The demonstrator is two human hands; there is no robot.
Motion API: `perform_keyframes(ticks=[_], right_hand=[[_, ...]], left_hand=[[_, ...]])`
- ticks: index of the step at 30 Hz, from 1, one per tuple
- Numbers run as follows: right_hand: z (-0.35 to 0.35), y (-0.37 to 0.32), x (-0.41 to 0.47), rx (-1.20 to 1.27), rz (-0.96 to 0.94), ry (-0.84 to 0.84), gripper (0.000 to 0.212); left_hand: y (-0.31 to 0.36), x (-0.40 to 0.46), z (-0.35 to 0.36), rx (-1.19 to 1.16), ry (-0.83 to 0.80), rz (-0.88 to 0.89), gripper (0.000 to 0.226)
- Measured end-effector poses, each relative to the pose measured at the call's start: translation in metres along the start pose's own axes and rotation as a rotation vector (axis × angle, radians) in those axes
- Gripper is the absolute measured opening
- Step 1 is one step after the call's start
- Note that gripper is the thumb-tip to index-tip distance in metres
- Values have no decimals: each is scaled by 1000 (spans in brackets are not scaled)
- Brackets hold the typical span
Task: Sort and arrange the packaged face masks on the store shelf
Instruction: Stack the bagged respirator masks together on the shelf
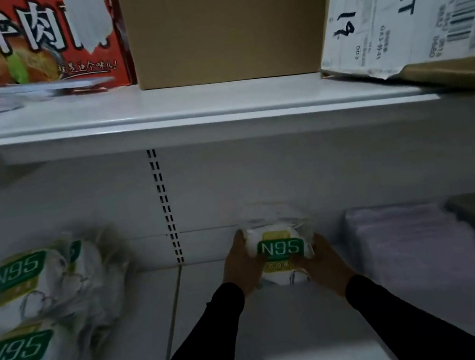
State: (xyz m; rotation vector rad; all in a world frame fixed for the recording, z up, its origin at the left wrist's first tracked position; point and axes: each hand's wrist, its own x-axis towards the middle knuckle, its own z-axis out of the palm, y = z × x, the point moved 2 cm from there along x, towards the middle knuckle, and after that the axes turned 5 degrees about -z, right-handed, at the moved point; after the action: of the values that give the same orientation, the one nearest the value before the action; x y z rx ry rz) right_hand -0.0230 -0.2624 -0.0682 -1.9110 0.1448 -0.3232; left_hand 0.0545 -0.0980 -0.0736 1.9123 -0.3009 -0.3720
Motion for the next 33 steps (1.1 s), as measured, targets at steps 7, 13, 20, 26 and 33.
perform_keyframes(ticks=[7,13,20,26,33], right_hand=[[4,7,11,87,16,37,43],[5,4,6,82,13,115,47],[7,-14,-1,-45,130,339,74],[3,-46,-17,-317,12,609,70],[103,-108,-20,-200,-278,55,1]], left_hand=[[-4,6,2,-16,-32,-18,95],[-9,-3,-1,-2,-36,-95,106],[-8,-16,-16,162,-18,-127,109],[2,-48,-52,301,64,-103,91],[22,-106,-150,256,460,-68,46]])
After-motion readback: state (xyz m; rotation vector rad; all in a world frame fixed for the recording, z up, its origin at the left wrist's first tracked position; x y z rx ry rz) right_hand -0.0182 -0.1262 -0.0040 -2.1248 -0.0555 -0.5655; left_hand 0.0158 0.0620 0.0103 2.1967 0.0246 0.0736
